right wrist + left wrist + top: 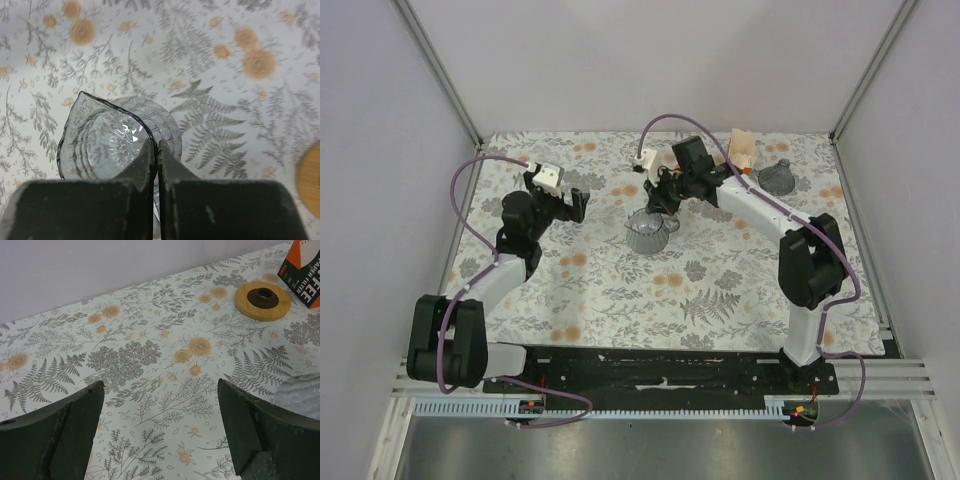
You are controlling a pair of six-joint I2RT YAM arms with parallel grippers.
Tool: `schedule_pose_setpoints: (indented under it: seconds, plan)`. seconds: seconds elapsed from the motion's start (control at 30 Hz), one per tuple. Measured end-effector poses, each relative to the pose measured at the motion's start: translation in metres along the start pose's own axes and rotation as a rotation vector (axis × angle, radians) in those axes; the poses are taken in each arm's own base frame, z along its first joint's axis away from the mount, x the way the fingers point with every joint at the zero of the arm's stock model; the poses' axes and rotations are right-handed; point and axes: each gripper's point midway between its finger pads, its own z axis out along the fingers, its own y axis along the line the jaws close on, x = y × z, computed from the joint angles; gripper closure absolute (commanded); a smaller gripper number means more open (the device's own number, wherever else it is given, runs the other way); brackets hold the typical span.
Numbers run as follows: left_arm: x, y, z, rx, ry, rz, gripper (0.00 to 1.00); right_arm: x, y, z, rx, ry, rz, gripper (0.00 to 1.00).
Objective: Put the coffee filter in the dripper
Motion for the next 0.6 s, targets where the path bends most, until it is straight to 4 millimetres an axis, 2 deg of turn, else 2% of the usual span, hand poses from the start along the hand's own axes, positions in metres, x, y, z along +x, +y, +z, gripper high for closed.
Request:
schedule_pose_setpoints:
  seconds: [0.13, 0.3, 0.47, 0.6]
  plan:
    - [-0.001, -0.004, -0.008, 0.008, -0.008, 0.002, 0.0, 0.029, 0.03, 0.023, -0.051, 0.055, -0.016, 1.0]
    - [0.008, -0.01, -0.016, 0.026, 0.002, -0.001, 0.0, 0.057, 0.049, 0.031, -0.053, 0.074, -0.023, 1.0]
    - [0.018, -0.015, -0.025, 0.038, 0.016, -0.008, 0.0, 0.058, 0.05, 0.032, -0.031, 0.043, -0.023, 1.0]
    - [0.02, -0.019, -0.029, 0.053, 0.018, -0.018, 0.0, 0.057, 0.05, 0.034, -0.007, 0.033, -0.032, 0.77]
